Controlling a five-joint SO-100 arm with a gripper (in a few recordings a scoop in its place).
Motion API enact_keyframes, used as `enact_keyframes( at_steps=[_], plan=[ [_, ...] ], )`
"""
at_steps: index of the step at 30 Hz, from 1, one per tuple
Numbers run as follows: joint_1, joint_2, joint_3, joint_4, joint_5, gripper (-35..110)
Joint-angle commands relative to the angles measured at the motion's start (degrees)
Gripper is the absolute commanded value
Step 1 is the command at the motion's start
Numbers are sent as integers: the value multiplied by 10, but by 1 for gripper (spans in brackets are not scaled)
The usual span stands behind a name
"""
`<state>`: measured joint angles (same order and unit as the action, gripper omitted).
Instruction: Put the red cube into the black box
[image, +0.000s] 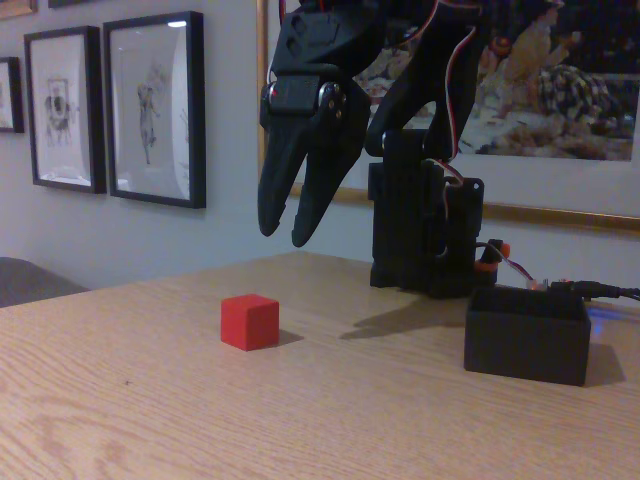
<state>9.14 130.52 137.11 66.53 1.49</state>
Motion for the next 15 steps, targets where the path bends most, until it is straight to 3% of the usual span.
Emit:
enact_keyframes(
  at_steps=[1,15],
  plan=[
    [15,73,67,-23,-80,1],
    [12,18,49,-30,-74,3]
  ],
)
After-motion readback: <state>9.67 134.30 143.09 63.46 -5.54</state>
